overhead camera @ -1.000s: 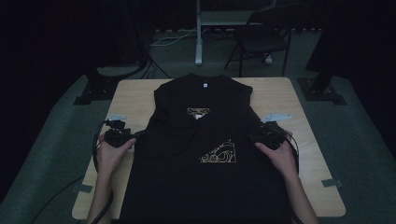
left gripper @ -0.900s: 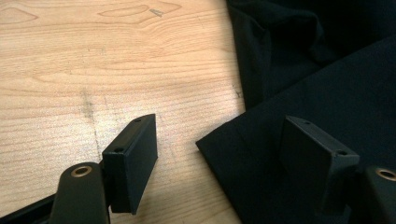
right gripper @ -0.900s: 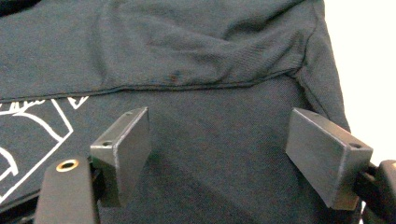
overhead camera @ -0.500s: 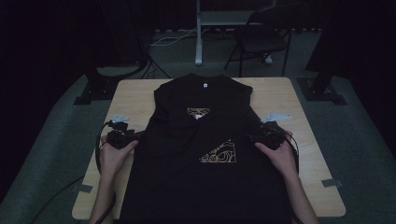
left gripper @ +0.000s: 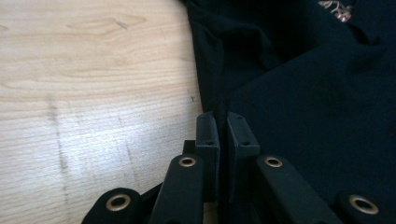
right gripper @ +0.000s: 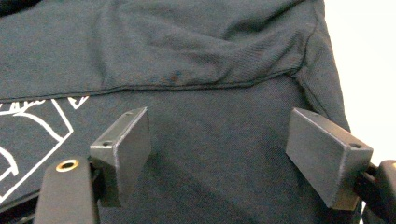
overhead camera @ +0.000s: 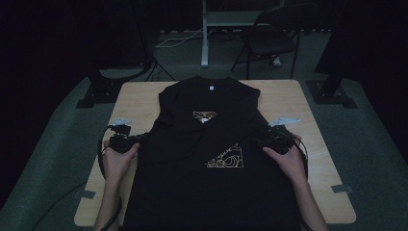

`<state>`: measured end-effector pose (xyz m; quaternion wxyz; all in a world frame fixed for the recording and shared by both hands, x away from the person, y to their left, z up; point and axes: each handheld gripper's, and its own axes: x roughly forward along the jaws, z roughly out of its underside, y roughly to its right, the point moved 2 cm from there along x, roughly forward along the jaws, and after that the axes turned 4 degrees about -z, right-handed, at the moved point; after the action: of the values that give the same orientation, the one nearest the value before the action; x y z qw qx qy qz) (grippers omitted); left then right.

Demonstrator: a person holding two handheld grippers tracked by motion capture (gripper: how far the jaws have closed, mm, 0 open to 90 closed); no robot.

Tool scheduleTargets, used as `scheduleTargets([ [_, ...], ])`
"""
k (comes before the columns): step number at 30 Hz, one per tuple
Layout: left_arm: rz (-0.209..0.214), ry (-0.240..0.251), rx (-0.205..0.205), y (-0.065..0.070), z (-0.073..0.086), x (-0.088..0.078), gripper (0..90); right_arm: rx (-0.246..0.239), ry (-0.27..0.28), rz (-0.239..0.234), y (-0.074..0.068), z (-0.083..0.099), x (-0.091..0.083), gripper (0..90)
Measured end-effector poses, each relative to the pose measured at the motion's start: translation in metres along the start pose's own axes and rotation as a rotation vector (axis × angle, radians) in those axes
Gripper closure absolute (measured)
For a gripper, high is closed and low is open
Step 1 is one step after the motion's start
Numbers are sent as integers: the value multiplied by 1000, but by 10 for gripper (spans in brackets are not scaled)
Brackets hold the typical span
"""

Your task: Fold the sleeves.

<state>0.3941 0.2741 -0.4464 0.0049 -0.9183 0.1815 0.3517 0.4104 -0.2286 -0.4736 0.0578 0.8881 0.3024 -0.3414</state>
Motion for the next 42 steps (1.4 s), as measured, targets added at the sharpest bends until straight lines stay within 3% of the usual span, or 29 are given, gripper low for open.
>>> scheduleTargets([
  [10,10,42,15,5,-3,-17,860,0,0,-1,0,0,0,221],
  [18,36,39,56,15,-7,-18,862,0,0,0,0,0,0,221],
  [29,79,48,56,25,-9,-18,862,0,0,0,0,0,0,220],
  [35,120,52,80,40,-14,-15,861,2,0,-2,0,0,0,220],
  [40,152,46,120,61,-20,-8,862,2,2,-2,0,0,0,220],
  [42,193,48,134,71,-22,-5,861,2,1,-2,0,0,0,220],
])
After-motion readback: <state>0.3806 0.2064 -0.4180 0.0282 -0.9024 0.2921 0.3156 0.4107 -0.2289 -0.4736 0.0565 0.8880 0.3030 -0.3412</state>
